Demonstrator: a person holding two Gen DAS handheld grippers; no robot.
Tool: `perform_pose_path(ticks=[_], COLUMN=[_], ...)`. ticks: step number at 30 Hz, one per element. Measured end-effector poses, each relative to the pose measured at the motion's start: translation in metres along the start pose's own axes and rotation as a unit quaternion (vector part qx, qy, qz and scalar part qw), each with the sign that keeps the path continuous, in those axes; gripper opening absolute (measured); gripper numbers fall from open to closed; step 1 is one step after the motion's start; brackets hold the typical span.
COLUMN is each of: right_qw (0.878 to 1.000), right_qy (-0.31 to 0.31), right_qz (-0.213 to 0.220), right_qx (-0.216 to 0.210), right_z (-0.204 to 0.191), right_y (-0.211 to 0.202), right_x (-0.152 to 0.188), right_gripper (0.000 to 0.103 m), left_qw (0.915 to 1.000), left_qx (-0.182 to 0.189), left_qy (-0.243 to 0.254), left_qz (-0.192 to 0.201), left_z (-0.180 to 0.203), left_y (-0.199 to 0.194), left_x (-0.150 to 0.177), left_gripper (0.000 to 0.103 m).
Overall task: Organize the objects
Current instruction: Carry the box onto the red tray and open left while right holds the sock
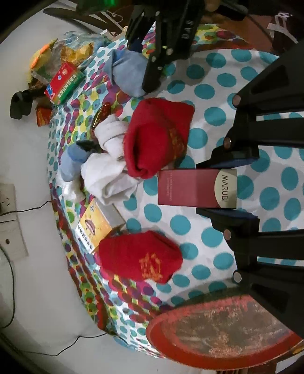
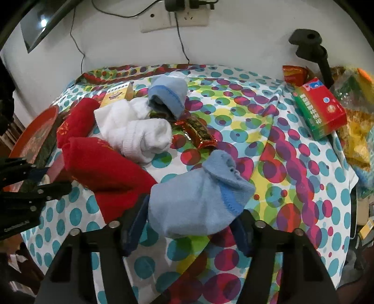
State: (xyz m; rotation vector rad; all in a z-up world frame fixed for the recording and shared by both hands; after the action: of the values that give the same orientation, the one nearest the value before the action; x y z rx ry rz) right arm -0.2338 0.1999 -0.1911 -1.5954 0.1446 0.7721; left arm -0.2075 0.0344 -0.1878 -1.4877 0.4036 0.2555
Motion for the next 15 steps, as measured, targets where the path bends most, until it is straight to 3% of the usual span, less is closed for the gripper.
perform_pose_path(ticks=[8, 15], right_qw=[0.999, 0.999], right_qy=[0.029, 0.038], right_qz=[0.002, -0.001], right_qx=[-0.017, -0.004], right_z=[0.008, 0.006], right_y=[-0.002, -0.005], right_x=[0.004, 0.005], right_gripper=[0.047, 0.046], left_qw=[0.9993, 0.9971], left_qx=[-0.010, -0.033], left_qy=[-0.033, -0.065], left_qz=[0.012, 0.021], left_z=[-0.039, -0.089], left_y=[-0.024, -0.042], left_x=[0.007, 0.011], left_gripper=[0.030, 0.030])
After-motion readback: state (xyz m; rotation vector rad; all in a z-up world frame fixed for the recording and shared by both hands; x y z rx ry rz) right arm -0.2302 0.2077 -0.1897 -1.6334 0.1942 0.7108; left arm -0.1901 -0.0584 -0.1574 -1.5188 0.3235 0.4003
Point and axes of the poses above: each gripper's, at about its wrist camera, not at the fingertips, and y roughly the way its jaws point, z to its right, x to its underside, the point moved 6 cm from there along y, roughly the way its jaws point, and after that the axes turned 12 degrees about -y, right-handed, at the moved point
